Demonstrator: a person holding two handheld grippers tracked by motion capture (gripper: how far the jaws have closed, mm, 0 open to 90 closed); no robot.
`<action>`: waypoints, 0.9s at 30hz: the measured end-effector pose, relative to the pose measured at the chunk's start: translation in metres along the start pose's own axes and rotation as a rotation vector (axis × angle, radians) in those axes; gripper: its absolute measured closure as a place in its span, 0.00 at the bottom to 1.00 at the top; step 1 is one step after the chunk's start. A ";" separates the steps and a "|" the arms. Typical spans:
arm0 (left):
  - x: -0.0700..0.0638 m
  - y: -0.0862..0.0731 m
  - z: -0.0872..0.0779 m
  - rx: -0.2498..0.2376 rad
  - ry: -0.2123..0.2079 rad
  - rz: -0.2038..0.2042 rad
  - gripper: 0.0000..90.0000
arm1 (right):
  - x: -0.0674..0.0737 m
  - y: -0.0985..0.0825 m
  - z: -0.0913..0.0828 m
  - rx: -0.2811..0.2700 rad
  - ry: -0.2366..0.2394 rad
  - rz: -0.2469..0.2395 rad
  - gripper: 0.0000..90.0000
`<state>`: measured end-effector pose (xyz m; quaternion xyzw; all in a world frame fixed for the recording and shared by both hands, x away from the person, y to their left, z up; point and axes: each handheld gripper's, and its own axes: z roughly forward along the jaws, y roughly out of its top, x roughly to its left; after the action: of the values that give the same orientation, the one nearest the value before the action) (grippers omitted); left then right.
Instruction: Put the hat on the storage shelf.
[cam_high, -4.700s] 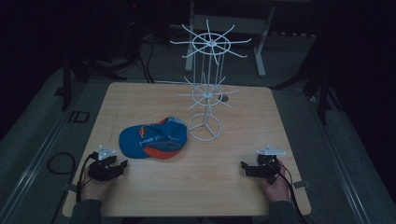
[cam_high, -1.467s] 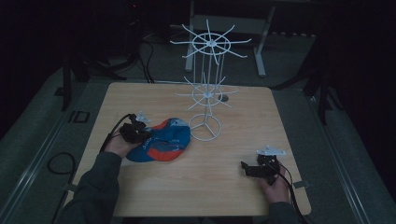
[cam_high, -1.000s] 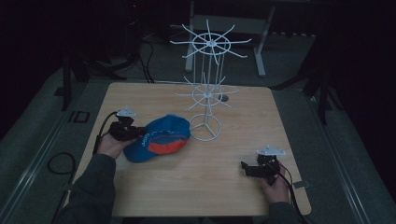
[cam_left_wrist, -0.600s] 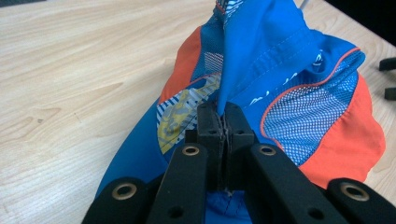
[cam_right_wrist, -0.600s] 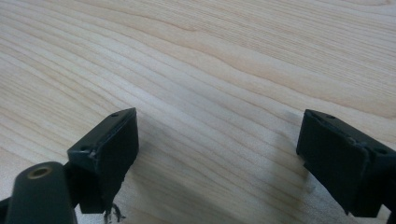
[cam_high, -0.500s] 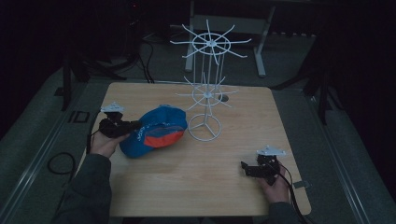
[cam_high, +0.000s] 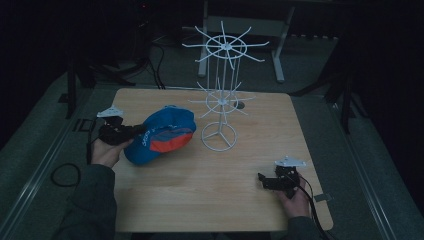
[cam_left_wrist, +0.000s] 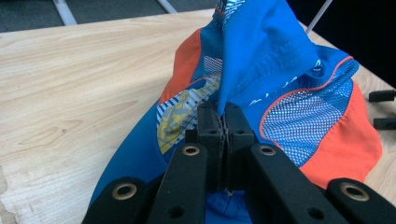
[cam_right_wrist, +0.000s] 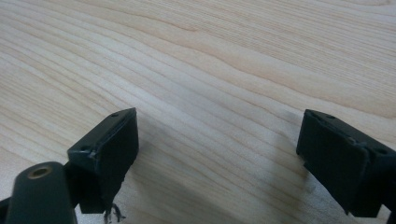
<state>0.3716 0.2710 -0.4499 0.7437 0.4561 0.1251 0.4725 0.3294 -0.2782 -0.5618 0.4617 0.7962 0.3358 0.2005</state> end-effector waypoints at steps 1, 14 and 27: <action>0.001 0.000 -0.001 -0.006 0.000 -0.006 0.99 | 0.000 0.000 0.000 0.000 0.000 0.000 0.14; 0.006 0.005 -0.018 -0.068 0.016 -0.049 0.99 | 0.000 0.000 0.000 0.000 0.000 0.000 0.14; 0.008 0.012 -0.034 -0.121 0.046 -0.081 0.99 | 0.000 0.000 0.000 -0.001 0.000 -0.002 0.14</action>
<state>0.3619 0.2952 -0.4240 0.6915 0.4884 0.1503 0.5106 0.3295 -0.2783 -0.5618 0.4608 0.7964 0.3359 0.2013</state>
